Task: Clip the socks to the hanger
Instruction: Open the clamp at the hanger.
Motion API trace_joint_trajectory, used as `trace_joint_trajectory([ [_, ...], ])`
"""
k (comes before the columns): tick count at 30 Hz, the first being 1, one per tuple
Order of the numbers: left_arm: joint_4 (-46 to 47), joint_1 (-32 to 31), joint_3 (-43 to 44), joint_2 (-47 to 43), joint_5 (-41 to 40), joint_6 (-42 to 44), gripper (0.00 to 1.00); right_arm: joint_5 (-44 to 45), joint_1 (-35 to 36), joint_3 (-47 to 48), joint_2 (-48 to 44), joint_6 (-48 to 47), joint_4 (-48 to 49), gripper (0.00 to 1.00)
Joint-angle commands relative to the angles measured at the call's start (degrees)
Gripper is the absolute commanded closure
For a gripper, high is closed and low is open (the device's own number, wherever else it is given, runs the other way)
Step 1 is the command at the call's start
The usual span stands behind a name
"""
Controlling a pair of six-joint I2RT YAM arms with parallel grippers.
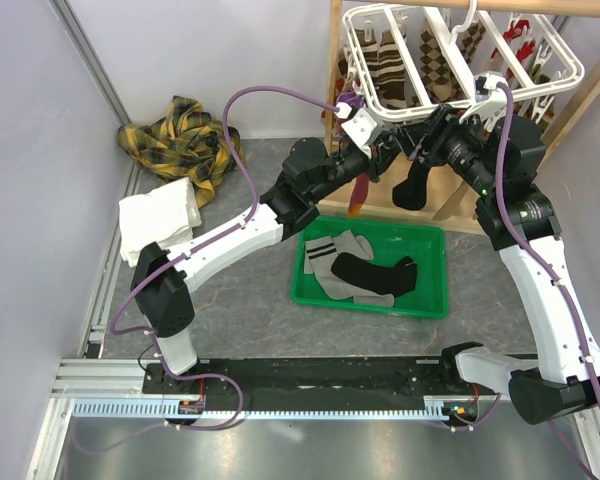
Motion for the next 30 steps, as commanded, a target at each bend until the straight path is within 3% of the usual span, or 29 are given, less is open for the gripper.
trace_joint_trajectory([
  [1, -4.18, -2.19, 2.85, -1.43, 4.17, -1.41, 0.98, -3.05, -0.16, 1.94, 0.56, 0.54, 1.11, 0.41],
  [11, -7.34, -4.12, 4.09, -0.64, 1.1, 0.97, 0.98, -3.05, -0.16, 1.5, 0.91, 0.28, 1.99, 0.49],
  [17, -7.87, -4.56, 3.21, -0.81, -1.8, 0.62, 0.96, -1.73, -0.16, 0.97, 0.47, 0.02, 1.99, 0.65],
  [20, -7.87, -4.57, 2.33, -1.34, -4.09, 0.27, 0.88, -1.47, -0.16, 0.53, 0.12, 0.01, 1.9, 0.78],
  [21, -7.87, -4.48, 2.07, -1.51, -4.79, 0.18, 0.8, -1.47, -0.07, 0.36, 0.21, 0.01, 1.99, 0.84],
  [24, -7.79, -4.57, 1.19, -2.48, -5.93, 0.35, 0.69, -1.38, -0.16, 0.01, 0.12, 0.01, 1.99, 0.93],
  [26, -7.79, -4.48, 0.48, -2.92, -6.38, 0.62, 0.62, -1.38, -0.16, -0.17, 0.12, 0.1, 1.99, 0.97],
  [27, -7.79, -4.56, 0.13, -3.53, -6.55, 0.62, 0.54, -1.29, -0.16, -0.26, 0.21, 0.1, 1.99, 1.0],
  [30, -7.26, -4.57, -1.8, -5.37, -6.9, 0.97, 0.41, -1.03, -0.07, -0.26, 0.12, -0.07, 1.99, 1.0],
])
